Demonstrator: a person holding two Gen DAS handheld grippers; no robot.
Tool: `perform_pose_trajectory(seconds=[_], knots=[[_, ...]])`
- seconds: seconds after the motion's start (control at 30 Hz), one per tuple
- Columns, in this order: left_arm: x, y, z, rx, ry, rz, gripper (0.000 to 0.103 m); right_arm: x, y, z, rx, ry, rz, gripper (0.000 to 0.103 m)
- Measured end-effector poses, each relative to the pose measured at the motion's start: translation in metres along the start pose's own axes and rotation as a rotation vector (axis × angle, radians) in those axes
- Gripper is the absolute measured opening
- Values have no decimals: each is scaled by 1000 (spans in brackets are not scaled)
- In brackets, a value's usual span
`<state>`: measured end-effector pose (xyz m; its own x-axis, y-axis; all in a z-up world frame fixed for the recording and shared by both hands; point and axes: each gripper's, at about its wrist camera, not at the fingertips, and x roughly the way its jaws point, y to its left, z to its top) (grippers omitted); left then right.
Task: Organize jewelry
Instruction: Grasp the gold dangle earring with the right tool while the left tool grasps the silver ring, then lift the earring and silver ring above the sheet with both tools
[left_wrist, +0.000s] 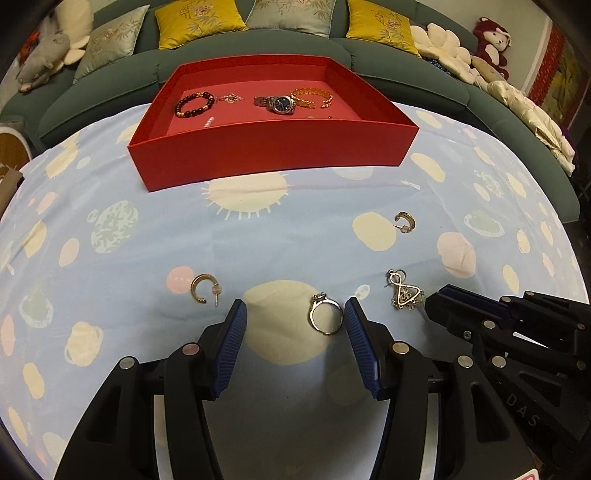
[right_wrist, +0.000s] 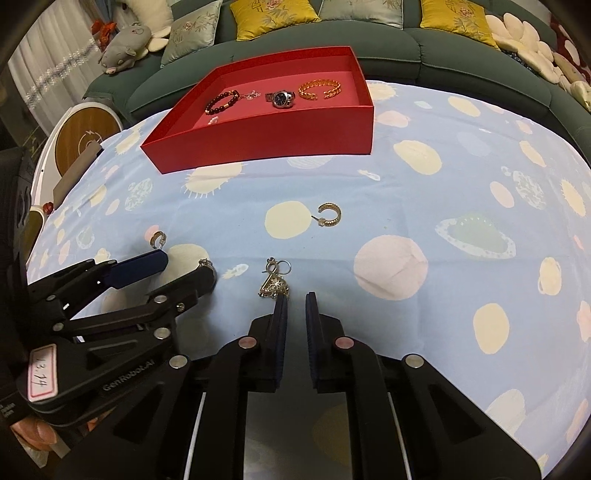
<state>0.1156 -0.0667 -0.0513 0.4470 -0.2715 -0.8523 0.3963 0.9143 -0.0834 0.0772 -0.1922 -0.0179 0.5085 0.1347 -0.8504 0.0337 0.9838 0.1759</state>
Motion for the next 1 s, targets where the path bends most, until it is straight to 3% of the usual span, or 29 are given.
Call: perform_pose_trajectory(seconds=[0.17, 0.27, 0.33, 0.43, 0.83, 1.0], knots=[[5, -12, 0, 62, -34, 59, 51, -4, -7, 3, 16, -13, 9, 10], [5, -16, 0, 80, -53, 68, 37, -7, -9, 5, 19, -20, 10, 10], [6, -16, 1, 82, -55, 67, 21, -8, -10, 6, 21, -24, 8, 10], [5, -10, 3, 63, -50, 62, 8, -8, -10, 5, 20, -25, 8, 10], [-13, 16, 1, -19, -35, -30, 7, -7, 4, 4, -17, -25, 20, 13], [-26, 30, 2, -57, -45, -60, 7, -2, 10, 4, -35, -36, 7, 34]])
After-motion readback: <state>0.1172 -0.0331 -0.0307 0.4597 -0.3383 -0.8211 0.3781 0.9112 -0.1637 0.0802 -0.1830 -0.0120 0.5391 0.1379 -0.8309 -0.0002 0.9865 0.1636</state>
